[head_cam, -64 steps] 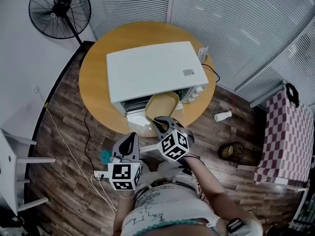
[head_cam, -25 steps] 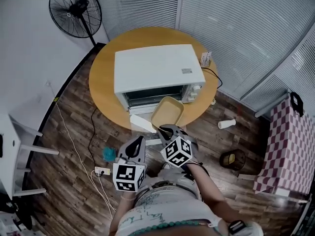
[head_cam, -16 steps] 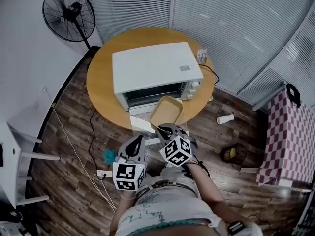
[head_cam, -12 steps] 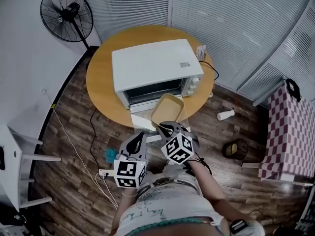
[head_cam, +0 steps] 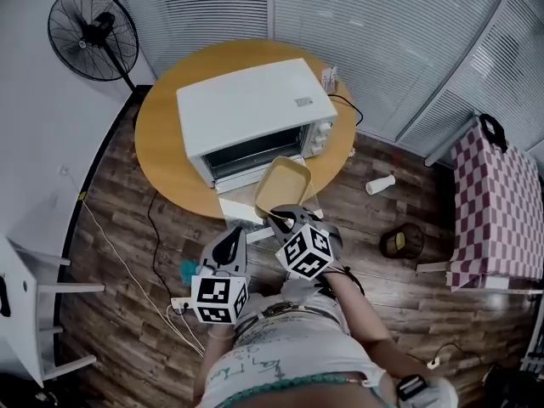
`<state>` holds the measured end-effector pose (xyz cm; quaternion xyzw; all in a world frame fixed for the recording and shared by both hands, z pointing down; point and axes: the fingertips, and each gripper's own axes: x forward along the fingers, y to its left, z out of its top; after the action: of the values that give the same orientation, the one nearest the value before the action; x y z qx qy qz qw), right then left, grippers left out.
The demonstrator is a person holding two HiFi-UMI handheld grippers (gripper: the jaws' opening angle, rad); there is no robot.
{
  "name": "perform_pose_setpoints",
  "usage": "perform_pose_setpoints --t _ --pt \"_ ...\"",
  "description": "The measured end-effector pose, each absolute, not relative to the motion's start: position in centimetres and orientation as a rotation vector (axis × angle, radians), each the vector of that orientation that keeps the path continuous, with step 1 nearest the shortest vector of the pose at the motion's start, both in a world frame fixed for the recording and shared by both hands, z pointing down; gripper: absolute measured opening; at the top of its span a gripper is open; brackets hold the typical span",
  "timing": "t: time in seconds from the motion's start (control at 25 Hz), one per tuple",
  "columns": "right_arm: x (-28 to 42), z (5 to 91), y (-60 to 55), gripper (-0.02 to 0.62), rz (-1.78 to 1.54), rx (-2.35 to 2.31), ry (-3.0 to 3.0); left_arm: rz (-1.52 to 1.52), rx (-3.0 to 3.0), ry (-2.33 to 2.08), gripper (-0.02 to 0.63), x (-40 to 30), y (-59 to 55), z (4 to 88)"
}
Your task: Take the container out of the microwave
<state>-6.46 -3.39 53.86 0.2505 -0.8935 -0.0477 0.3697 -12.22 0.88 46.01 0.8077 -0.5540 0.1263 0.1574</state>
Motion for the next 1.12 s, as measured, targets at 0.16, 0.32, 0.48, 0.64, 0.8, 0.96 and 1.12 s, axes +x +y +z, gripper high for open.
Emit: perform_pose_setpoints --t 0.16,0.32,0.48,0.64,0.8,0.96,1.12 --pt "-6.6 53.8 -3.1 0.012 -0.107 0.655 -2.295 0.35 2.324 -1.588 0.015 -12.3 0.7 45.7" --pt "-7.1 53.9 -2.7 0.012 -0.11 0.644 -2.288 0.35 2.318 -1.588 0.015 -12.6 1.1 45.8" --pt "-7.5 53.9 -2.4 0.012 -0.118 0.633 -2.283 0.358 2.31 -1.587 0.015 -13.0 1.3 46.0" --pt "-7.2 53.8 -2.2 0.012 -0.122 0.628 -2.276 0.363 2.316 -1.574 0.015 -12.7 1.5 46.2" --pt "-7.1 53.7 -2.3 0.012 -0.119 0.631 -2.274 0.385 2.333 -1.578 0.015 -12.5 1.4 46.2" --pt "-7.0 53.7 -2.3 0.012 -0.118 0.626 -2.273 0.388 2.33 -1.582 0.015 -12.3 1.3 46.4" --pt "-6.6 53.8 -2.1 0.012 -0.104 0.63 -2.267 0.404 2.33 -1.583 0.015 -12.0 1.5 46.6"
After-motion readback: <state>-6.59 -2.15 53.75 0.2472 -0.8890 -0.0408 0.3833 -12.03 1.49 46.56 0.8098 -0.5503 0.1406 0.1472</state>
